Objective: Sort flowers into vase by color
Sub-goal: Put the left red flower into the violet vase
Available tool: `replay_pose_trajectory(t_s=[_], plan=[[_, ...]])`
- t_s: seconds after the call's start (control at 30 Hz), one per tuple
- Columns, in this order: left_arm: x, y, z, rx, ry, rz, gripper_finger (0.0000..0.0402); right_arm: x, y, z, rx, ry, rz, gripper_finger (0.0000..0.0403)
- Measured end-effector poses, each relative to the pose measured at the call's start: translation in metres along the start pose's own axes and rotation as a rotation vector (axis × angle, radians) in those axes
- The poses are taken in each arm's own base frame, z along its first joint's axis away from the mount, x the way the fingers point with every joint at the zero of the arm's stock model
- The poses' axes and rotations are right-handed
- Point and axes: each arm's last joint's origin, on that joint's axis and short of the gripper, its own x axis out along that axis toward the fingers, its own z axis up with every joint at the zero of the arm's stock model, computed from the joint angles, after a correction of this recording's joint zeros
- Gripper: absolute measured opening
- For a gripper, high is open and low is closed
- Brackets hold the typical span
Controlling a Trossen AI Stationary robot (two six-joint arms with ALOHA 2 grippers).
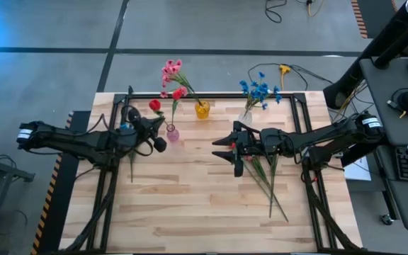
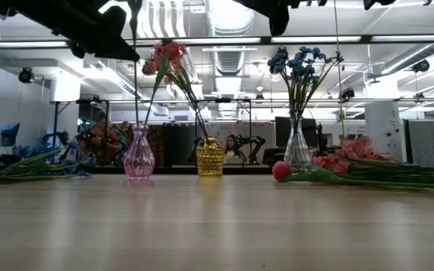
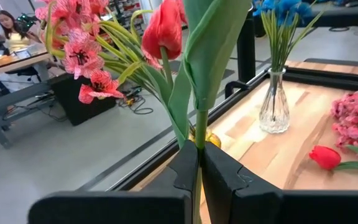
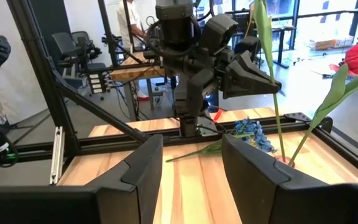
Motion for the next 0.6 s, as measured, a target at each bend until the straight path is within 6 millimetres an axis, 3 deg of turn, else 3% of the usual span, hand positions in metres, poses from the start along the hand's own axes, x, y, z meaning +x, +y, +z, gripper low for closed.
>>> replay_pose_trajectory(t_s=[0.6], plan=[[0.0066,-0.0081,-0.0049,-0.050,0.023,-0.008,0.0000,0.0000,-0.0002,-0.0015,-0.001,0.014,-0.002,0.0160]])
